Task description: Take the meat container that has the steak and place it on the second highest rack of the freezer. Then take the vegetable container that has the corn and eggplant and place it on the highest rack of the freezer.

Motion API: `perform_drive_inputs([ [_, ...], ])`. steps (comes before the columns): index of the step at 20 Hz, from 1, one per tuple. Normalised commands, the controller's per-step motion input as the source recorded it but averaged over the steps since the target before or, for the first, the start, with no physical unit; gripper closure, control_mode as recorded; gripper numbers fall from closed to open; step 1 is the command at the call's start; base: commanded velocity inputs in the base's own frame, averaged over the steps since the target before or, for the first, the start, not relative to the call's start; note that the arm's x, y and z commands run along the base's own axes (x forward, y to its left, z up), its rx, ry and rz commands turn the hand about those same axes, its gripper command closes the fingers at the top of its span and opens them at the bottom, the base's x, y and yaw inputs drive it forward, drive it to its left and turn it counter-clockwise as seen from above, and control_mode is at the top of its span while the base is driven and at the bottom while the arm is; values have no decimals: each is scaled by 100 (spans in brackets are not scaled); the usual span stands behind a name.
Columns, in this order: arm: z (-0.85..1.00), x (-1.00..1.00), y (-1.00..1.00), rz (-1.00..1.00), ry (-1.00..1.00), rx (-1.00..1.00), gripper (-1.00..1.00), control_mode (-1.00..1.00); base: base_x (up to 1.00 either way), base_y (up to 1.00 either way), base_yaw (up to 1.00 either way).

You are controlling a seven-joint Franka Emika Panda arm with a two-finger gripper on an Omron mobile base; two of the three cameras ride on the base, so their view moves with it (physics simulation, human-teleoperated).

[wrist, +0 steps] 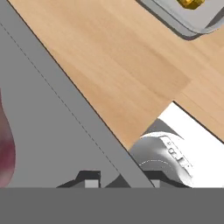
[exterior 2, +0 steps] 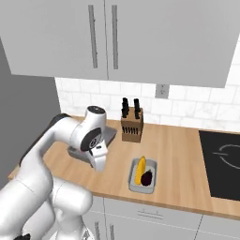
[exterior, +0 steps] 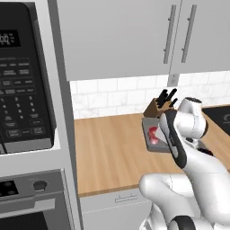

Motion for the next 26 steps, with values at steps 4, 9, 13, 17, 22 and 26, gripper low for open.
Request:
perform_drive_inputs([
  [4,76,-70,8,-3,-10,-4,100,-100,0,0,0],
  [9,41,-84,23,1,-17,-9,100,-100,0,0,0],
  [13,1,-25,1,1,-9,-1,100,100,-75,1,20],
  [17,0,0,0,0,0,0,100,100,-100,0,49],
  [22,0,0,0,0,0,0,100,100,-49,0,88],
  [26,0,0,0,0,0,0,100,100,-11,22,96],
])
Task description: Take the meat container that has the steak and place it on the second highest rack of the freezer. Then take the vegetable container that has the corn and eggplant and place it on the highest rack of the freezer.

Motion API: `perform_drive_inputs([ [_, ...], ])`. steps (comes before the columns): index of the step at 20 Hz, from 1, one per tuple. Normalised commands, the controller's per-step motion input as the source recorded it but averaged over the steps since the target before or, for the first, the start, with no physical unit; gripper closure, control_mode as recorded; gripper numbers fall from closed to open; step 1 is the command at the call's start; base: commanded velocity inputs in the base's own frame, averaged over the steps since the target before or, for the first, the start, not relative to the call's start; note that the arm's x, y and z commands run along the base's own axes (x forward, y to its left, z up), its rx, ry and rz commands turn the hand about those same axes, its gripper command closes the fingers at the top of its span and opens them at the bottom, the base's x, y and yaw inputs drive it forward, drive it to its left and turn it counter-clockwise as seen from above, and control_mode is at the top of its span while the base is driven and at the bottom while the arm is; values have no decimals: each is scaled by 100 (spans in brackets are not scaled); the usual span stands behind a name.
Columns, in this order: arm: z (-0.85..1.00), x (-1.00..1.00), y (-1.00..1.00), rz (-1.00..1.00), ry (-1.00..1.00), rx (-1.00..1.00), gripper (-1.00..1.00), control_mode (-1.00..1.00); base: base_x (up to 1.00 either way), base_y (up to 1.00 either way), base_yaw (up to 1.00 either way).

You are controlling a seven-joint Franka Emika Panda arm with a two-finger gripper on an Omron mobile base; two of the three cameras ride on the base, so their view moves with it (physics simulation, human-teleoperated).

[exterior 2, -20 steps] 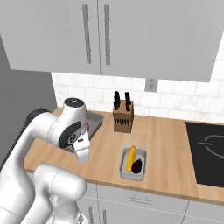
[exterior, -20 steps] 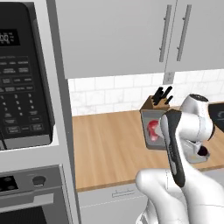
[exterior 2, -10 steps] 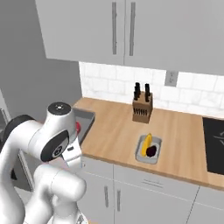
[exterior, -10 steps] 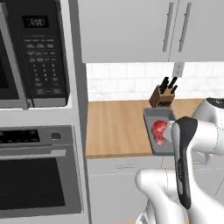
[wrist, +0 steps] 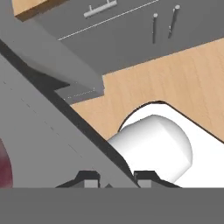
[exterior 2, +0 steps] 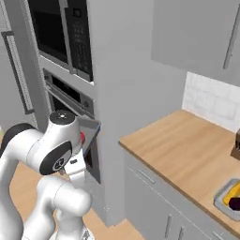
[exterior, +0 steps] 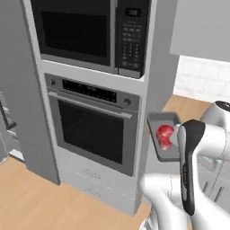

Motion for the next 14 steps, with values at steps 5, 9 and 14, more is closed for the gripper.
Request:
perform_drive_inputs([
  [5,0,0,0,0,0,0,100,100,-4,100,46],
  [9,0,0,0,0,0,0,100,100,19,100,11],
  [14,0,0,0,0,0,0,100,100,79,100,-4],
])
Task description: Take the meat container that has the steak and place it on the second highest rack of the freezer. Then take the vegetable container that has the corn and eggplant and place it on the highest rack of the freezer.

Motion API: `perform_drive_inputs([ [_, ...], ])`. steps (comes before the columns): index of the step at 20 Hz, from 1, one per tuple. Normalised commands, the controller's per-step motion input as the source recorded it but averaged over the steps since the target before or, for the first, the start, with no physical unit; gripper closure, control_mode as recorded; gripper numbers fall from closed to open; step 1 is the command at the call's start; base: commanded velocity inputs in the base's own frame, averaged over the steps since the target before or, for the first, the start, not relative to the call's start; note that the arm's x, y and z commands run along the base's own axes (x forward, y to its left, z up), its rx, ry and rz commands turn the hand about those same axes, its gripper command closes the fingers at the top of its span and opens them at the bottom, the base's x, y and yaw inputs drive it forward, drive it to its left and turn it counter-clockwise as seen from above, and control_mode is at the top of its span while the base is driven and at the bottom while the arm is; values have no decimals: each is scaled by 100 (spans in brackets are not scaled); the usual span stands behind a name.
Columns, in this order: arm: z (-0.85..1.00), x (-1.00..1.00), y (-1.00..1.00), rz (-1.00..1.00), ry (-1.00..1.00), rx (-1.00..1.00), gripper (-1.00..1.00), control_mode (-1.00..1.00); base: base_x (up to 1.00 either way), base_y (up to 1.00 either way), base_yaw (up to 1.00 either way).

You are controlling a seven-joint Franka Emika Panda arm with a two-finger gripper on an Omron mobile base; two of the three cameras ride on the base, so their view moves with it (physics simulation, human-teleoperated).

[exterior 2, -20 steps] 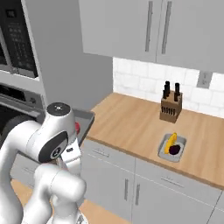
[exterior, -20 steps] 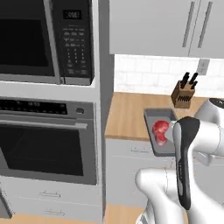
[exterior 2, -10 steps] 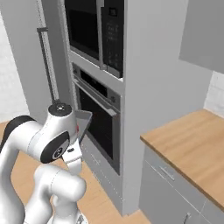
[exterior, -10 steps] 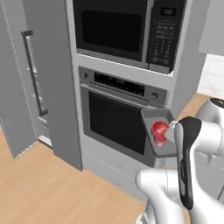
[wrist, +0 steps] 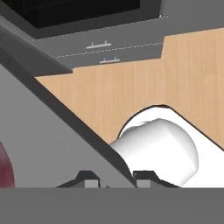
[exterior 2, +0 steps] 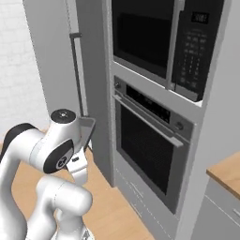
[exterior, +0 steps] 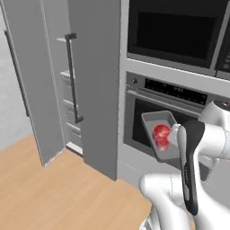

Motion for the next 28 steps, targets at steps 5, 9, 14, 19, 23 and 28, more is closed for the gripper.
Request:
perform_drive_inputs([
  [5,0,0,0,0,0,0,100,100,100,100,-40],
  [9,0,0,0,0,0,0,100,100,32,100,-13],
  [14,0,0,0,0,0,0,100,100,41,100,-17],
  [19,0,0,0,0,0,0,100,100,36,100,-33],
  [23,0,0,0,0,0,0,100,100,17,100,-30],
  [28,0,0,0,0,0,0,100,100,21,98,-40],
])
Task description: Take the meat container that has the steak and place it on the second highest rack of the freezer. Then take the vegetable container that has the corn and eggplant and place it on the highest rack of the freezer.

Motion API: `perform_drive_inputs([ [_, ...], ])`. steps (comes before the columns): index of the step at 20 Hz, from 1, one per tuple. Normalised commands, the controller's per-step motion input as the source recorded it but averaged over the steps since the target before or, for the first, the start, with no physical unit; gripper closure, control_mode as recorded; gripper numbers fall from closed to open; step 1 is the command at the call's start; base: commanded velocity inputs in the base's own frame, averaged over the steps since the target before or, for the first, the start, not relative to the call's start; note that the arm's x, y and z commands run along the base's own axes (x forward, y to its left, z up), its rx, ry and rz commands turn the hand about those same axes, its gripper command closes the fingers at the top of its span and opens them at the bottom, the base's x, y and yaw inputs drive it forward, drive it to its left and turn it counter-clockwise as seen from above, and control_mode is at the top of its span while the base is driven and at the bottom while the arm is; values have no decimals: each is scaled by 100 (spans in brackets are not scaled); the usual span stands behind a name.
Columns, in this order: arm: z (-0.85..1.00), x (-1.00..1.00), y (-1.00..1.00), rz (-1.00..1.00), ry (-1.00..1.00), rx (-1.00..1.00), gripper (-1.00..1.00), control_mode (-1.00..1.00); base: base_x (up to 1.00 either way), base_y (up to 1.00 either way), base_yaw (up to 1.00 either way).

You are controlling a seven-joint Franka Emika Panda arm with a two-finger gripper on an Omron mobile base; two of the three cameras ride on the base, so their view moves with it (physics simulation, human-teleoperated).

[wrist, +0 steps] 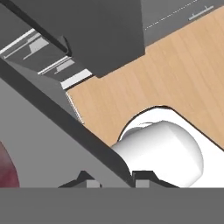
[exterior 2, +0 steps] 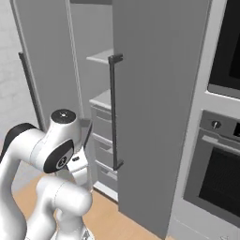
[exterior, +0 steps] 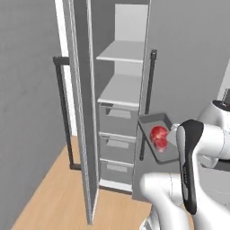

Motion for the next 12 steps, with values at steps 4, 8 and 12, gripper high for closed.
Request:
perform_drive_inputs([
  [4,0,0,0,0,0,0,100,100,21,82,-48],
  [8,0,0,0,0,0,0,100,100,6,45,-14],
  [12,0,0,0,0,0,0,100,100,33,0,0],
])
